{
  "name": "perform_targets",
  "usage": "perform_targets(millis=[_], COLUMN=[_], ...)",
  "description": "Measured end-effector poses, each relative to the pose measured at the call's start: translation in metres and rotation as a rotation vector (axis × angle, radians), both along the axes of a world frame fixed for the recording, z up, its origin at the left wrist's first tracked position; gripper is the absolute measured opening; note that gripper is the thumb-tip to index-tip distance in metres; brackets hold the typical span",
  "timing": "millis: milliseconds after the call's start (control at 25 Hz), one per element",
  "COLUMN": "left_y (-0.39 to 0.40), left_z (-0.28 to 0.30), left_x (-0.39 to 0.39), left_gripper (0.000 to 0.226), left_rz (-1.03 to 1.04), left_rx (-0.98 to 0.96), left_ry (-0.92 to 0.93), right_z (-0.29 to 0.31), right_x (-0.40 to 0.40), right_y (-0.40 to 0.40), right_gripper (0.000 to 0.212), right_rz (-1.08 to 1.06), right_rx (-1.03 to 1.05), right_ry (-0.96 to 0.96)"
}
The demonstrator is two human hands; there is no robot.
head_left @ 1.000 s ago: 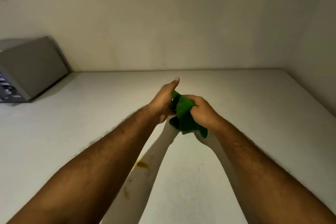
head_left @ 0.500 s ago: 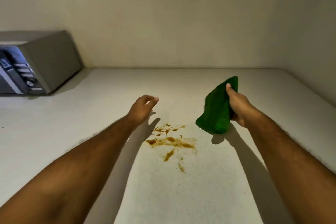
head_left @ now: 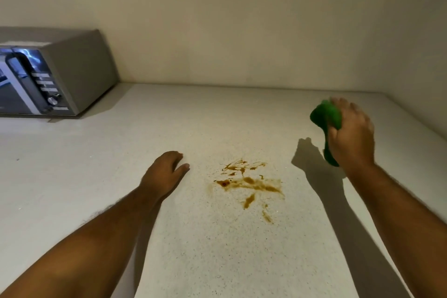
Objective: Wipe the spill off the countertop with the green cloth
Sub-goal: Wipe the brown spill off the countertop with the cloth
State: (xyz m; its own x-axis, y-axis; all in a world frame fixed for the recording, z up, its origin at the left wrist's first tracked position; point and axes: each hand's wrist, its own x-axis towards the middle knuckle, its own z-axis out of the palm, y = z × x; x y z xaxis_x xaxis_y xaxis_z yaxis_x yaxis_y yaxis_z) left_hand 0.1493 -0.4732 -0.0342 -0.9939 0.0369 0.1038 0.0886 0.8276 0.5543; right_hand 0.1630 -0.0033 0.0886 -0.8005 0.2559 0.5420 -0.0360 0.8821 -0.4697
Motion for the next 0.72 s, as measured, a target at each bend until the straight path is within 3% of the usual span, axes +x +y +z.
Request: perform_targets(millis=[80,120,200,240,320,360,520,560,640,720], left_y=[-0.011,-0.013,-0.012,-0.012,-0.012,-0.013,-0.012,-0.012,-0.013,-0.014], left_z=[-0.007,-0.009,-0.011,-0.013,-0.013,-0.013,-0.012,-0.013,-0.013,-0.013], left_x=[0.001,0.0,-0.001,-0.002,-0.004,-0.004,-0.004,-0.003,-0.003,-0.002], left_gripper=[0.065,0.067,0.068,0.068,0.068,0.068,0.068,0.068,0.068,0.068], left_rz=[0.009,0.011,0.005,0.0,-0.005,-0.005,-0.001,0.001,0.004,0.005], left_rx=[-0.124,-0.157,-0.203,-0.208,-0.207,-0.206,-0.195,-0.196,-0.194,-0.188], left_ry=[0.054,0.065,0.069,0.074,0.082,0.084,0.084,0.086,0.085,0.081], right_z=[-0.023,-0.038,-0.07,-0.085,-0.096,-0.092,-0.043,-0.034,-0.031,-0.047], right_x=[0.01,0.02,0.04,0.047,0.052,0.053,0.065,0.071,0.088,0.114], right_y=[-0.012,-0.022,-0.041,-0.049,-0.062,-0.063,-0.062,-0.063,-0.069,-0.078], right_gripper=[0.031,0.031,0.067,0.074,0.073,0.075,0.075,0.071,0.067,0.069], right_rz=[-0.004,0.025,0.084,0.094,0.091,0.093,0.006,-0.005,0.046,0.201], right_rx=[0.218,0.205,0.095,0.099,0.029,-0.103,-0.966,-1.085,-1.142,-1.09], right_ry=[-0.271,-0.467,-0.766,-0.814,-0.811,-0.797,-0.585,-0.524,-0.509,-0.699])
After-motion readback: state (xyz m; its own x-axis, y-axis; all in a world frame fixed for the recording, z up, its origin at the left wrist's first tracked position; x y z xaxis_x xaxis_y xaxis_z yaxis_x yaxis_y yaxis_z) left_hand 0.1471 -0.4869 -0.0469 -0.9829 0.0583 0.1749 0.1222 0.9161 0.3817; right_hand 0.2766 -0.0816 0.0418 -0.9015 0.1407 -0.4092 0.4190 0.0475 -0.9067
